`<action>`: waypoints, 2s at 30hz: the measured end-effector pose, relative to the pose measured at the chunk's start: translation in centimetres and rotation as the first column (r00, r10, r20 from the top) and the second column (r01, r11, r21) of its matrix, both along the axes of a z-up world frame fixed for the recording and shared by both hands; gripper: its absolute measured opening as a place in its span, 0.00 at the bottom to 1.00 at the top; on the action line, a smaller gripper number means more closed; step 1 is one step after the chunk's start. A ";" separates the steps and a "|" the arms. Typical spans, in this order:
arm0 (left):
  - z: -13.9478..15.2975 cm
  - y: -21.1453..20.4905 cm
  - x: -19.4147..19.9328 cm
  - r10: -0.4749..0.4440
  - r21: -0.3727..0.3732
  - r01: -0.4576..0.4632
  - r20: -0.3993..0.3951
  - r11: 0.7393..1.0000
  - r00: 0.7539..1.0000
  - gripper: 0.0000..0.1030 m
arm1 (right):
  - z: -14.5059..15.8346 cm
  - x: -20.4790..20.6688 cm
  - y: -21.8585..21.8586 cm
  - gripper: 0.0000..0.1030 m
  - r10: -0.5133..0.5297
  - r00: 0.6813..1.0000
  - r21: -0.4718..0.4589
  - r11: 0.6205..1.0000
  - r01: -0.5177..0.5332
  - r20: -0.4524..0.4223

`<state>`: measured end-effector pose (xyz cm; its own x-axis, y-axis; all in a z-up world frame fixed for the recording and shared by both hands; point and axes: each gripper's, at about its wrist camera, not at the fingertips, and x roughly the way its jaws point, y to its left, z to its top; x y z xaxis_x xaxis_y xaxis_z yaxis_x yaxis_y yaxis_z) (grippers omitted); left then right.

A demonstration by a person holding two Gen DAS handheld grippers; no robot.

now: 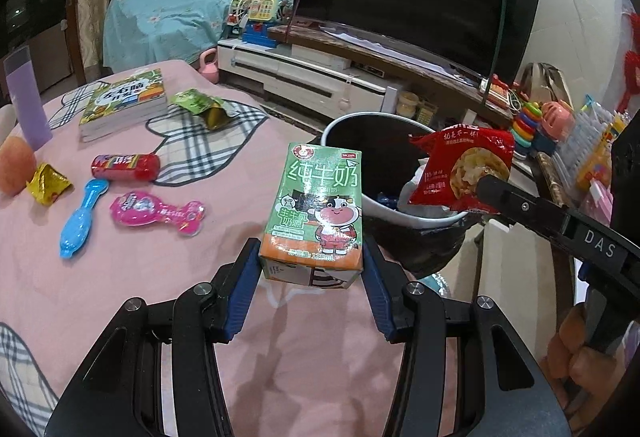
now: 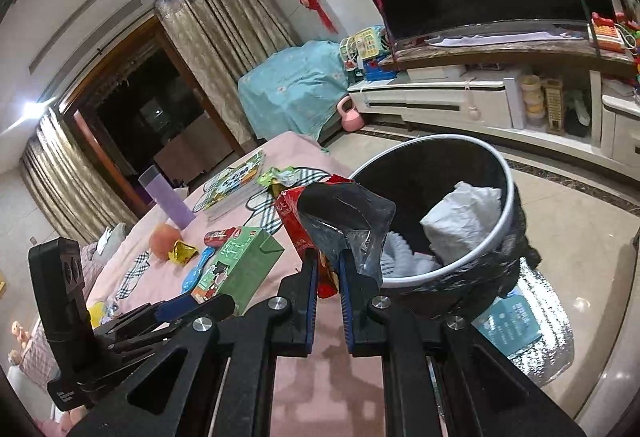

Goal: Collect trash
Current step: 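Carry carton and snack bag over the bin and open both tools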

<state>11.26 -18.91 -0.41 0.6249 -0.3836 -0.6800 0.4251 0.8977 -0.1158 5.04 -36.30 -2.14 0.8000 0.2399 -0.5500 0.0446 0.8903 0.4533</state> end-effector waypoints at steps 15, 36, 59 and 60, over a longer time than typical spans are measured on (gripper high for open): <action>1.1 -3.2 1.3 -0.051 0.024 0.050 0.025 0.998 0.998 0.48 | 0.3 0.7 -3.8 0.10 -0.065 0.998 -0.042 0.997 0.064 -0.017; 0.4 -8.7 5.2 -0.119 0.074 0.119 -0.005 0.990 0.993 0.48 | -2.1 5.6 -6.8 0.11 -0.062 0.989 -0.086 0.995 0.051 -0.134; 0.0 -8.0 6.0 -0.096 0.052 0.100 -0.060 0.994 0.994 0.59 | -1.9 6.7 -8.1 0.47 -0.055 0.988 -0.028 0.998 0.051 -0.147; 0.2 -7.6 5.8 -0.090 0.039 0.092 -0.058 0.995 0.994 0.60 | -1.8 6.7 -8.1 0.47 -0.056 0.988 -0.028 0.998 0.053 -0.143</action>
